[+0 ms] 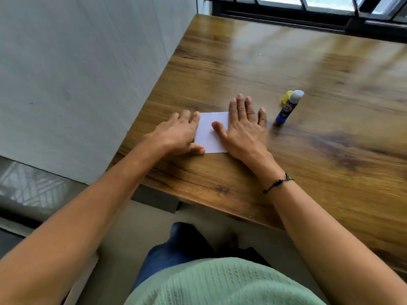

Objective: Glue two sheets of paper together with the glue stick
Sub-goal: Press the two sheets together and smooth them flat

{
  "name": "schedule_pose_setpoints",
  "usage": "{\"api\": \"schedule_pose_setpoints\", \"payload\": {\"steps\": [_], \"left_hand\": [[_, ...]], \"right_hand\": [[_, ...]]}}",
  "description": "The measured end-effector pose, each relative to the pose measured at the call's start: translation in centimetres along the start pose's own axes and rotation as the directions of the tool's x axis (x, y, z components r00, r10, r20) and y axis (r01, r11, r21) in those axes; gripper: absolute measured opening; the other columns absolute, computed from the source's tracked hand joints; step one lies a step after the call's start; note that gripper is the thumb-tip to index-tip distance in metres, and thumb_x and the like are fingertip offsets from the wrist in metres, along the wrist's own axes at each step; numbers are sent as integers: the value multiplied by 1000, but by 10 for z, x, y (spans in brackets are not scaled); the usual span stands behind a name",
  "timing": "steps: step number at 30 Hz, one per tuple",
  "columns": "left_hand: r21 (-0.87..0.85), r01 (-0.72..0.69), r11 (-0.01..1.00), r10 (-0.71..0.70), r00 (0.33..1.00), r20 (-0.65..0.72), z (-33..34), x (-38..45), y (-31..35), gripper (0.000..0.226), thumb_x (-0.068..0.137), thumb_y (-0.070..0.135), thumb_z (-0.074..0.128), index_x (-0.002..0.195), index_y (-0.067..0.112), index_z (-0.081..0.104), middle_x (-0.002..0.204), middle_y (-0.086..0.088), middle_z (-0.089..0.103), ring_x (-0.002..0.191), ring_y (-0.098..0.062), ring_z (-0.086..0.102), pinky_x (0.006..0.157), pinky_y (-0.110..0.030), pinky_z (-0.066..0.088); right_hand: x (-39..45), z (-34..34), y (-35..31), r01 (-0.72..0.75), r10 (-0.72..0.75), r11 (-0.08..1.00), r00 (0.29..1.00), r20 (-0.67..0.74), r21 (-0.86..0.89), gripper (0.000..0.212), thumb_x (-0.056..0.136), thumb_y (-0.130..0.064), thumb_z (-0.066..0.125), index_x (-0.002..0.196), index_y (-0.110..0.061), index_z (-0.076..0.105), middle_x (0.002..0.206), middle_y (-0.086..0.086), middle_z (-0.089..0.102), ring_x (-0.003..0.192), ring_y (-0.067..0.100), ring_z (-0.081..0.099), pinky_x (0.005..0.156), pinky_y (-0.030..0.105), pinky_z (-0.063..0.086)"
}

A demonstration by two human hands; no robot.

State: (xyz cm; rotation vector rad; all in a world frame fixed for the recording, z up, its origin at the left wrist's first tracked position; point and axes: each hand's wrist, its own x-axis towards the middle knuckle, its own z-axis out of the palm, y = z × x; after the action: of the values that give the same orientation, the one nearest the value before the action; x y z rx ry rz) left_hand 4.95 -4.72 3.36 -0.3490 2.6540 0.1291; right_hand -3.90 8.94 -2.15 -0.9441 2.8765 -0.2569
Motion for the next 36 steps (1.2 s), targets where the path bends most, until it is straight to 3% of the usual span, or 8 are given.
{"api": "schedule_pose_setpoints", "payload": {"steps": [3,5,7,13,17,25,32,36], "left_hand": [[64,34,997,-22,984,-174,0,-1,11,84,82,46,56,142,7,11,139,-17,26,126,-33,27,101,-43,32],[-164,-91,982,21,924,-383,5,0,33,75,86,36,53,142,6,13,145,-18,24,132,-32,23,108,-41,25],[-403,-284,870,85,892,-443,12,0,67,72,91,32,45,143,5,2,154,-14,9,142,-26,8,116,-36,12],[-475,-309,824,87,897,-433,37,13,66,70,93,46,28,143,12,-7,156,-5,-4,143,-15,-6,118,-35,-2],[-286,-221,932,97,916,-389,53,10,45,75,90,56,19,143,11,-9,156,-6,-4,143,-14,-9,115,-38,-8],[-107,-203,973,160,934,-318,59,11,23,79,84,65,6,143,15,-8,155,-3,-14,140,-13,-18,111,-39,-16],[-111,-126,986,78,929,-361,54,25,15,65,92,52,10,143,16,-10,155,-1,-13,141,-14,-16,109,-42,-17],[-102,-114,988,65,918,-390,58,24,17,63,93,44,15,143,16,-9,156,-1,-12,142,-16,-14,111,-44,-13]], "right_hand": [[0,3,0,10,-10,1000,1000,-26,-9,68,92,-53,15,145,-12,0,157,5,-4,143,18,-8,115,44,-6],[-4,1,0,22,-23,999,999,-28,-35,64,93,-46,13,144,-12,-4,157,6,-7,143,19,-10,115,44,-7],[-5,1,2,47,-49,994,999,-11,-97,60,94,-36,15,144,-12,-9,156,7,-11,143,21,-12,115,44,-7],[-3,6,-7,-20,24,985,1000,19,-173,58,97,-31,20,144,-15,-11,156,4,-13,142,21,-14,114,46,-5],[-5,6,-9,-57,61,991,998,24,-124,62,94,-45,12,144,-16,-10,156,2,-13,142,19,-15,113,47,-8],[-10,9,-7,-78,78,994,997,-8,-80,59,94,-46,11,144,-20,-5,157,-1,-7,143,17,-11,113,45,-9],[-20,5,-8,-91,91,995,996,-3,-47,58,95,-42,15,144,-17,-4,157,1,-6,142,16,-11,114,43,-9],[-60,6,-15,55,-56,997,998,-14,-57,62,90,-44,10,144,-17,-1,156,2,-2,142,15,-10,116,40,-7]]}}
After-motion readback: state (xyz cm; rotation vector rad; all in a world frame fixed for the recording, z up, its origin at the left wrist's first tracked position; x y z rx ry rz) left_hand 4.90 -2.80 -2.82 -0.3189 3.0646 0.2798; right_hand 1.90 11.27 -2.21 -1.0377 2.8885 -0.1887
